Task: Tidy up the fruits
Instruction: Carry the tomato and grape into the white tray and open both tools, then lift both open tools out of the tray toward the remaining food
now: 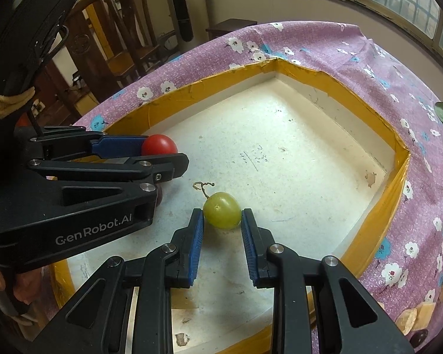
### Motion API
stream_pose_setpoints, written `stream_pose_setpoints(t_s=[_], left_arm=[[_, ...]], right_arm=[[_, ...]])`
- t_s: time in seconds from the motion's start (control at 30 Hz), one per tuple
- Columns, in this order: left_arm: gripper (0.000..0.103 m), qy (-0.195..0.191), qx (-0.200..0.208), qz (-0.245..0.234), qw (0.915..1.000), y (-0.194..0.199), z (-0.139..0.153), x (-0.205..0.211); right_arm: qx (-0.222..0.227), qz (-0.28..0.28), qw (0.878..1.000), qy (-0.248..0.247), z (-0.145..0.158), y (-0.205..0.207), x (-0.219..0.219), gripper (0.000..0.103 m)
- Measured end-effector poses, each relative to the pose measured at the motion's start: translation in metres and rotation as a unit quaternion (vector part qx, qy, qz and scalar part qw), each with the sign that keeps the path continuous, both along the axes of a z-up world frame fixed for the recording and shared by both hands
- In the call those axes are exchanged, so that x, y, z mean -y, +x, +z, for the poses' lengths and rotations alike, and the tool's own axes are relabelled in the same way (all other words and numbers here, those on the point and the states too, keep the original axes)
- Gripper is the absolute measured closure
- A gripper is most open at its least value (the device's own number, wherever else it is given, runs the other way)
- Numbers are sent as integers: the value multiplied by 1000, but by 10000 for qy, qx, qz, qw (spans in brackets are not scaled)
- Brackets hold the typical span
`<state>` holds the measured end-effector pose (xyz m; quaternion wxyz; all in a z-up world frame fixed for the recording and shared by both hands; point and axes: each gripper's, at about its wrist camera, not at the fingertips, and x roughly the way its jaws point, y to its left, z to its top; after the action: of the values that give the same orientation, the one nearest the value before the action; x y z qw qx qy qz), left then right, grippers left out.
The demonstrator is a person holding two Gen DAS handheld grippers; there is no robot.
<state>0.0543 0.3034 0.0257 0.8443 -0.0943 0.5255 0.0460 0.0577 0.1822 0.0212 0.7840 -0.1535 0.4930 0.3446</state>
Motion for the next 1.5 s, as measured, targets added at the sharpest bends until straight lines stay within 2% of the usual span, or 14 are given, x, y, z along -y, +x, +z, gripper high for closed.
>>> stream_pose_setpoints(t_s=[0.2, 0.37, 0.5, 0.67, 0.73, 0.97, 1.2, 1.33, 1.5], left_arm=[[51, 61, 14, 75, 10000, -7, 4, 0], [42, 103, 111, 221, 9996, -16, 13, -1], [31, 166, 156, 374, 9990, -25, 19, 2], [26, 293, 271, 523, 9978, -37, 28, 12], [20, 371, 286, 562, 9973, -42, 32, 17], [19, 474, 389, 684, 9958, -54, 44, 39], [19, 575, 394, 366, 9969, -58, 49, 88], [19, 548, 409, -16, 9977, -57, 50, 127], [19, 725, 499, -610, 9943, -59, 52, 182]], right_arm=[[40, -48, 10000, 46, 7, -2, 3, 72], [79, -181, 9998, 72, 14, -5, 13, 71], [47, -357, 9992, 197, 22, -8, 26, 70], [70, -574, 9969, 527, 38, -20, 46, 66], [86, -612, 9961, 627, 43, -27, 54, 65], [76, -817, 9927, 879, 52, -51, 87, 58], [63, -1092, 9897, 919, 49, -72, 134, 57], [112, -1316, 9871, 904, 48, -82, 167, 57], [229, -1710, 9814, 842, 46, -88, 216, 56]])
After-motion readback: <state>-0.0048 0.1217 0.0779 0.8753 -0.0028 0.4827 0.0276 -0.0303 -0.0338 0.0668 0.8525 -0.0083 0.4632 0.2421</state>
